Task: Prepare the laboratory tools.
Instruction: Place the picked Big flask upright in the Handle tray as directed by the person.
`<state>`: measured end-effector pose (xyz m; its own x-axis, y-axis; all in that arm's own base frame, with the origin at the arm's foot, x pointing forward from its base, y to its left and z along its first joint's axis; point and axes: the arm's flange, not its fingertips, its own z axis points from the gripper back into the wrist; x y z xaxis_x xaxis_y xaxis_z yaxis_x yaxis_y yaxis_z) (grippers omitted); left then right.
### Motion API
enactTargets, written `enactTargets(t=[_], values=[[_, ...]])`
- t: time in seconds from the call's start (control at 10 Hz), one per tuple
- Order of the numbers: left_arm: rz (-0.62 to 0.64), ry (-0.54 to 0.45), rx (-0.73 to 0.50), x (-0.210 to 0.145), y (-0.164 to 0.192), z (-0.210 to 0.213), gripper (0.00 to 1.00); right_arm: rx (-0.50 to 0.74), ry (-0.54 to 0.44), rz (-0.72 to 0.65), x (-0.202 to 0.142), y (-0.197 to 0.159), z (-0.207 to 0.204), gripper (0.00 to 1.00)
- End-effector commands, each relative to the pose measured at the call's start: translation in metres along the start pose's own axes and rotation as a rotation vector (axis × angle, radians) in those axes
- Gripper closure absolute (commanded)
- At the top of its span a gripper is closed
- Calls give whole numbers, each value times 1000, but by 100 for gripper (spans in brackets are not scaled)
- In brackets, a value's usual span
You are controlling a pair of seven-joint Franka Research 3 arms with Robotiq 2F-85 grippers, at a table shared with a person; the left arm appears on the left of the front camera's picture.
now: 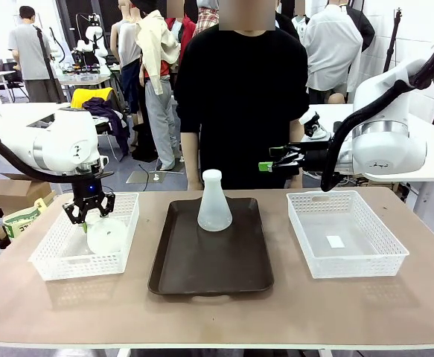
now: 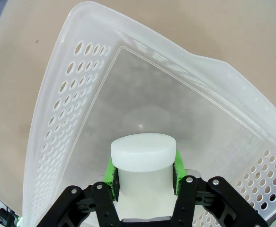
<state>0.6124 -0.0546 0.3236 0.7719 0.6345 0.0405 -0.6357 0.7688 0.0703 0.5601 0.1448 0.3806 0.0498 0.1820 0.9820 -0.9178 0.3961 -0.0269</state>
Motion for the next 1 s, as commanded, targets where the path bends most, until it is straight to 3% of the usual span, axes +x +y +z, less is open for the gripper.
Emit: enactTargets(t=[0.0, 0.5, 0.9], values=[[-1, -4, -4, -1, 0, 0, 100, 2, 8, -8, 0, 1, 0, 0], [-65, -27, -23, 0, 15, 21, 100, 2, 8, -8, 0, 1, 0, 0], [-149, -49, -109, -8, 48, 86, 100, 2, 8, -8, 0, 1, 0, 0]])
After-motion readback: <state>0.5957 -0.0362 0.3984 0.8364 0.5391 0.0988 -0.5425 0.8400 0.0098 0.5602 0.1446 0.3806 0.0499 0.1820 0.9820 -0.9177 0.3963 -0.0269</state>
